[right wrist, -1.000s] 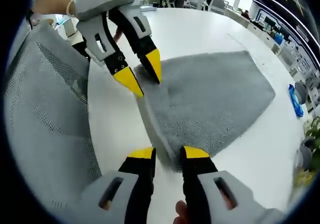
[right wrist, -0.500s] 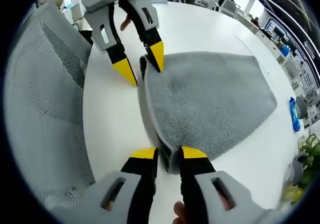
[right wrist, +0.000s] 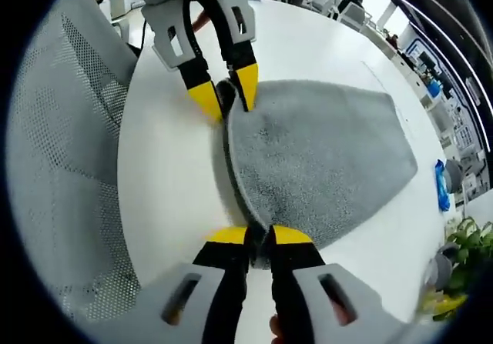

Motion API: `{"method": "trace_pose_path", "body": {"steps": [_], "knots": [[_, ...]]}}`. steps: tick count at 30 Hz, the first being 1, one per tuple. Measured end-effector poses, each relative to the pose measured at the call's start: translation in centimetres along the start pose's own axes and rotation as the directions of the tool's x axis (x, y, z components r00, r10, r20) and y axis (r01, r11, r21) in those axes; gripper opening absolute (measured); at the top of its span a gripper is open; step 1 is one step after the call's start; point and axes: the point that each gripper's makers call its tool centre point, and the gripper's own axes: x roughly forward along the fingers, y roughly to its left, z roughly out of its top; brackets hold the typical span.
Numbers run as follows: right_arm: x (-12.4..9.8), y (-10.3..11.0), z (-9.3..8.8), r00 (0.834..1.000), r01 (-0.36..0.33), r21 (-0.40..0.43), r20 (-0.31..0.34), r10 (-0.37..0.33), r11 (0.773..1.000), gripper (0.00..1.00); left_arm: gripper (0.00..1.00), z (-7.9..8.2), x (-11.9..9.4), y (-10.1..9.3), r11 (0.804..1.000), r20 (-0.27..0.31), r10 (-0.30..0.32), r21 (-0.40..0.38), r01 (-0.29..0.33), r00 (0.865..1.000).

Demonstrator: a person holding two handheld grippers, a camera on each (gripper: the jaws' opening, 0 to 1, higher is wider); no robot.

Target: Fold the towel on the table until its edges align and the towel forms a compact rectangular stack.

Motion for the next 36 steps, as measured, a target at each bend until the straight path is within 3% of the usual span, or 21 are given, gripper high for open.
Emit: {"method": "trace_pose_path", "body": {"steps": [3, 9, 16, 23, 36], "knots": [[0.1, -0.2, 0.0, 1.0, 0.023, 0.021, -0.006, -0.023, 0.999, 0.05, 0.1, 0.2, 0.1, 0.4, 0.998, -0.006, 0.036, 0.046, -0.035, 0.999], [0.1, -0.4, 0.0, 0.999, 0.033, 0.065, -0.002, -0.033, 0.997, 0.04, 0.09, 0.2, -0.1, 0.5, 0.998, -0.013, 0.055, 0.035, -0.054, 0.998], [-0.3, -0.5, 0.6, 1.0, 0.008, 0.062, -0.024, -0.006, 0.998, 0.03, 0.07, 0.5, -0.8, 0.7, 0.997, -0.085, 0.051, 0.054, -0.047, 0.995], [-1.7, -0.5, 1.5, 1.0, -0.004, 0.091, 0.019, 0.002, 0.996, 0.03, 0.07, 0.6, -2.2, 1.1, 0.998, -0.064, 0.062, 0.013, -0.062, 0.996], [-5.2, -1.1, 3.2, 0.999, 0.02, 0.089, 0.048, -0.024, 0.996, 0.03, 0.07, 2.9, -5.5, 2.1, 0.994, -0.031, 0.11, 0.027, -0.109, 0.993]]}}
